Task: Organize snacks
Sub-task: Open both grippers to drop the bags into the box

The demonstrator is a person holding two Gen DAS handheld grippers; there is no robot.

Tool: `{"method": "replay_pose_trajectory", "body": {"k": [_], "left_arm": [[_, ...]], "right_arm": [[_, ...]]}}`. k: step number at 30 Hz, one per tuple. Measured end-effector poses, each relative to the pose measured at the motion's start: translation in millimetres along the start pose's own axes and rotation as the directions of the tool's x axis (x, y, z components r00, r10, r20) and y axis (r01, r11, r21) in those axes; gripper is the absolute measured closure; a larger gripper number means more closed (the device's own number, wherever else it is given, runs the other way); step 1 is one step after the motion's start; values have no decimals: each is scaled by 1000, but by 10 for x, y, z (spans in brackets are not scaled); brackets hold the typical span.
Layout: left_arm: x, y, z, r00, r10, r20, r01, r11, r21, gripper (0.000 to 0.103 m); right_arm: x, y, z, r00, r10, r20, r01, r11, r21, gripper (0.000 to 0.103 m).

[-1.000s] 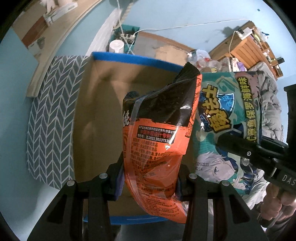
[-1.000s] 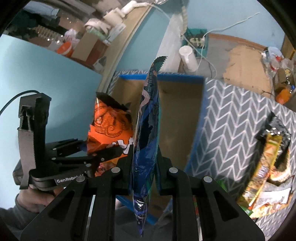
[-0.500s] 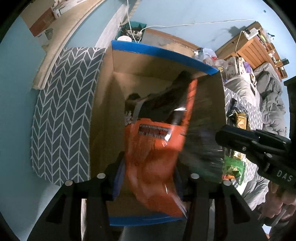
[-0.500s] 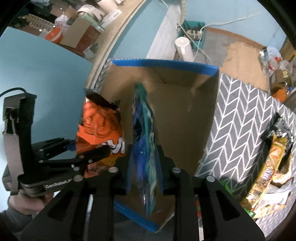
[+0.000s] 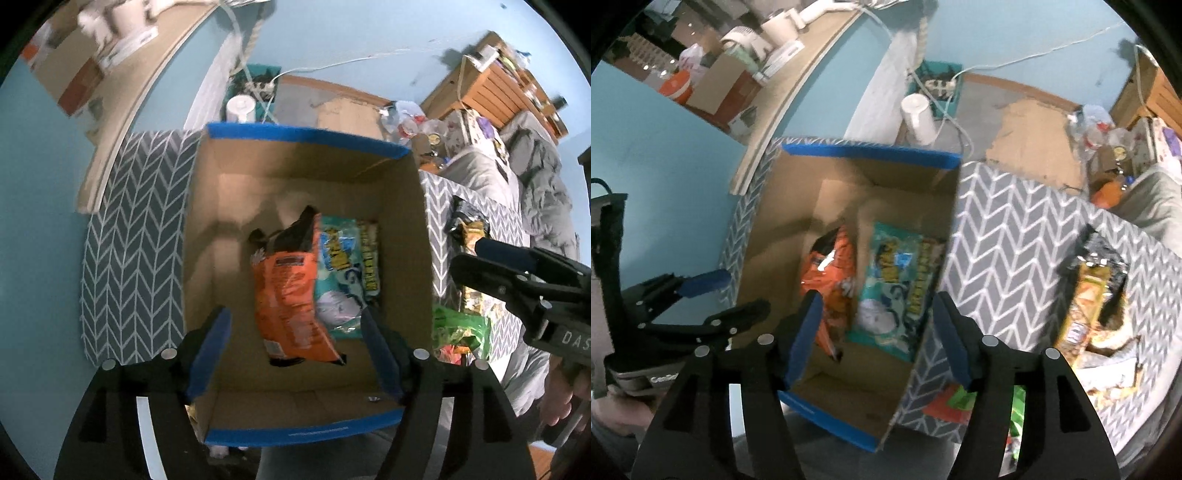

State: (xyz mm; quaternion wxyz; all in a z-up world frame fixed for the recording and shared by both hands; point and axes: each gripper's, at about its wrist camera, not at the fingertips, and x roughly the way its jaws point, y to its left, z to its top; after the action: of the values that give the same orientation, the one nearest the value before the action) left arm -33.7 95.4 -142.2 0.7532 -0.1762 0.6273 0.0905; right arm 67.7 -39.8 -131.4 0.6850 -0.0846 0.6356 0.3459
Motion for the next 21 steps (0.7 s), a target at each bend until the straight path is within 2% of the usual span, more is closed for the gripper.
{"method": "replay_pose_trajectory", "body": {"k": [9,15,21], "left_arm": [[-112,-469,114,1000,-7,24,3,990,139,26],[-89,-853,133,1000,-25,15,21,970,242,25],[31,-1300,91,999,-47,-24,52,936,349,25]], "right_arm": [[-324,-393,-163,995,-82,49,76,991,112,31],[-545,-791,-370,992,-112,65,96,971,219,31],[-728,-1185,-641,987,-149,66,120,938,327,30]]}}
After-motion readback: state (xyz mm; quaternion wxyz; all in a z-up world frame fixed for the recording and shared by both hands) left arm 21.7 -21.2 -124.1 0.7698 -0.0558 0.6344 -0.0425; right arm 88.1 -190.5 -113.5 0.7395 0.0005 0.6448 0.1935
